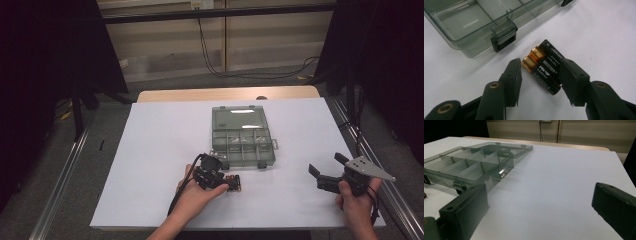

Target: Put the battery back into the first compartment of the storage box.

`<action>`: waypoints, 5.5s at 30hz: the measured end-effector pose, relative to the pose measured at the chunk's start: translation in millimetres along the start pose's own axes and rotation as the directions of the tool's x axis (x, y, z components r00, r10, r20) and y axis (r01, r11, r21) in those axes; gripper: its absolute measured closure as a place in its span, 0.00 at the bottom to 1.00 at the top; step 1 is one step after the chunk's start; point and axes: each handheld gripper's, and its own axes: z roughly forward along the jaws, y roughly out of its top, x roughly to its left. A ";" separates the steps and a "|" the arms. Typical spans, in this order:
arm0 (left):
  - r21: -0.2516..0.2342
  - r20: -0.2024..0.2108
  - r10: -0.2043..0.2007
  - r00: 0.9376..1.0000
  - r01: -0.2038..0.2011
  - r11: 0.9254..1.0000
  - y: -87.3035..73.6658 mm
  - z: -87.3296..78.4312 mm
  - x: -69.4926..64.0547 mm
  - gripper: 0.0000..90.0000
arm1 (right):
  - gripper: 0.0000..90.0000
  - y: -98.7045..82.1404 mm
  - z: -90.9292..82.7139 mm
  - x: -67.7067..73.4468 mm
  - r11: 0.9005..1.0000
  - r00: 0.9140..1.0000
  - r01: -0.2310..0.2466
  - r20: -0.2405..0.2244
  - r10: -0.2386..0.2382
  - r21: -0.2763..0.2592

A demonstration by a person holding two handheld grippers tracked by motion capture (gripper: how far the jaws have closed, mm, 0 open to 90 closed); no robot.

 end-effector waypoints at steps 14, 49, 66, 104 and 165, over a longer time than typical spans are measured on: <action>0.011 -0.009 -0.007 1.000 0.007 1.000 -1.6 2.6 1.0 0.62 | 0.00 -1.1 1.0 0.7 1.000 1.000 0.003 0.003 -0.003 0.004; 0.038 -0.089 0.088 0.992 -0.085 0.996 -5.8 4.7 -1.8 0.86 | 0.00 -1.1 0.3 -1.0 1.000 1.000 0.007 0.015 -0.007 0.004; -0.014 -0.049 0.064 0.997 -0.065 0.998 4.2 -13.2 2.4 0.86 | 0.00 -0.1 -3.0 -1.6 1.000 1.000 0.017 -0.004 -0.018 -0.026; -0.074 -0.038 0.015 0.999 -0.018 0.997 45.2 -32.8 24.8 0.86 | 0.00 0.5 -3.6 -0.9 0.999 1.000 0.018 -0.008 -0.018 -0.034; -0.124 -0.128 -0.149 0.981 0.133 0.983 100.8 4.7 76.1 0.85 | 0.00 -1.0 -3.9 -4.0 0.999 1.000 0.014 -0.001 -0.014 -0.030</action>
